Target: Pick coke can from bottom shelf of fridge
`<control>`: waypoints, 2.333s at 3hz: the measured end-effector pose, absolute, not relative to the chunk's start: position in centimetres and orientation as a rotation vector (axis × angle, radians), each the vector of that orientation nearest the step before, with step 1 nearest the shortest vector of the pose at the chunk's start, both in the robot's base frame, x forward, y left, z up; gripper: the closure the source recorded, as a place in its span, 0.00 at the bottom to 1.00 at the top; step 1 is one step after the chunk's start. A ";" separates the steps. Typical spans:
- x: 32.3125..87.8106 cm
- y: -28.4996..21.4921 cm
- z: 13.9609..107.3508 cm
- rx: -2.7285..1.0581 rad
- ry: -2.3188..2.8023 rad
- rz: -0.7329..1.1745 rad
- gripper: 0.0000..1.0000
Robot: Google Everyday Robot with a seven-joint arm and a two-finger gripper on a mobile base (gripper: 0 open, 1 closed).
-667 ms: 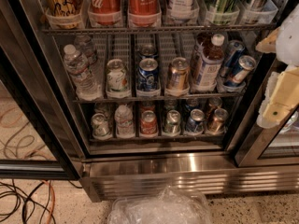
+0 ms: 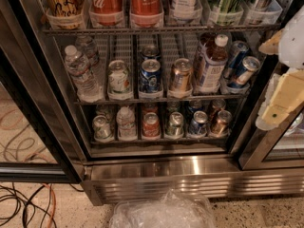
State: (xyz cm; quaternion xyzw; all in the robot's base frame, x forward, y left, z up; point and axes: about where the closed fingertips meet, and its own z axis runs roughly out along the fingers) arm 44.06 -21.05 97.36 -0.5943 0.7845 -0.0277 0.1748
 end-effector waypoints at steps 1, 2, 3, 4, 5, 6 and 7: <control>44.7 -18.8 95.3 -1.559 2.216 0.035 0.00; 44.7 -13.3 91.2 -1.370 2.239 0.255 0.00; 45.6 -7.8 88.0 -1.186 2.265 0.411 0.00; 47.2 -7.4 88.8 -1.113 2.227 0.388 0.00; 47.2 -7.4 88.8 -1.113 2.227 0.388 0.00; 47.0 -6.4 87.3 -1.046 2.222 0.411 0.00; 46.1 -4.8 83.1 -0.899 2.241 0.471 0.00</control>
Offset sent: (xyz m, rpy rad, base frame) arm 0.0477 0.1492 -0.1016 0.6154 -0.0278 -0.3025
